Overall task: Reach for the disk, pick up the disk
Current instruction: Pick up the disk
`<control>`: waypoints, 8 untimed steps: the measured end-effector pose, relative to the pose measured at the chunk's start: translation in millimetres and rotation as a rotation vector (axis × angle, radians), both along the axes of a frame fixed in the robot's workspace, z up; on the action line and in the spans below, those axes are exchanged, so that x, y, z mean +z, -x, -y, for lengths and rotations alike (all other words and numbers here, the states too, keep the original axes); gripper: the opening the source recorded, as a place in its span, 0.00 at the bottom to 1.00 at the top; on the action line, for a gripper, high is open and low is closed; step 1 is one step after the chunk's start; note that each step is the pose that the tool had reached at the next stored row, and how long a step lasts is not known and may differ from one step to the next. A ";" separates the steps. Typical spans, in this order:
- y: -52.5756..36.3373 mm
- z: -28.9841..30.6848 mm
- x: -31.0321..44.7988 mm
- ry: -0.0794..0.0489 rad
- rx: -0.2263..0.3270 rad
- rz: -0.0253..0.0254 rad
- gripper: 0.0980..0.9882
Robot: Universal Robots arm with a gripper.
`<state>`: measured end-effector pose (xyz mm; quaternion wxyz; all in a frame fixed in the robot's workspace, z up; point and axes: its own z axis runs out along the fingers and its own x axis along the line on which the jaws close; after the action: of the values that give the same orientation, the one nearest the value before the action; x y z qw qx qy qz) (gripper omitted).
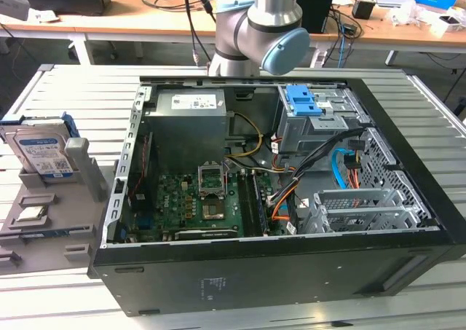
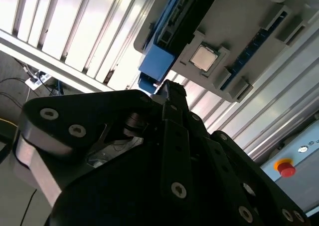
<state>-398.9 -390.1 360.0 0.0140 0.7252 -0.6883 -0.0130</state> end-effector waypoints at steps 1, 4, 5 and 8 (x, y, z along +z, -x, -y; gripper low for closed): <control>0.0 0.0 0.0 0.000 0.007 0.0000 0.01; 0.0 0.0 0.0 0.000 0.025 0.0000 0.01; 0.0 0.0 0.0 0.000 0.038 0.0000 0.01; 0.0 0.0 0.0 0.000 0.061 0.0000 0.01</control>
<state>-398.9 -390.1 359.9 0.0144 0.7460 -0.6657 -0.0125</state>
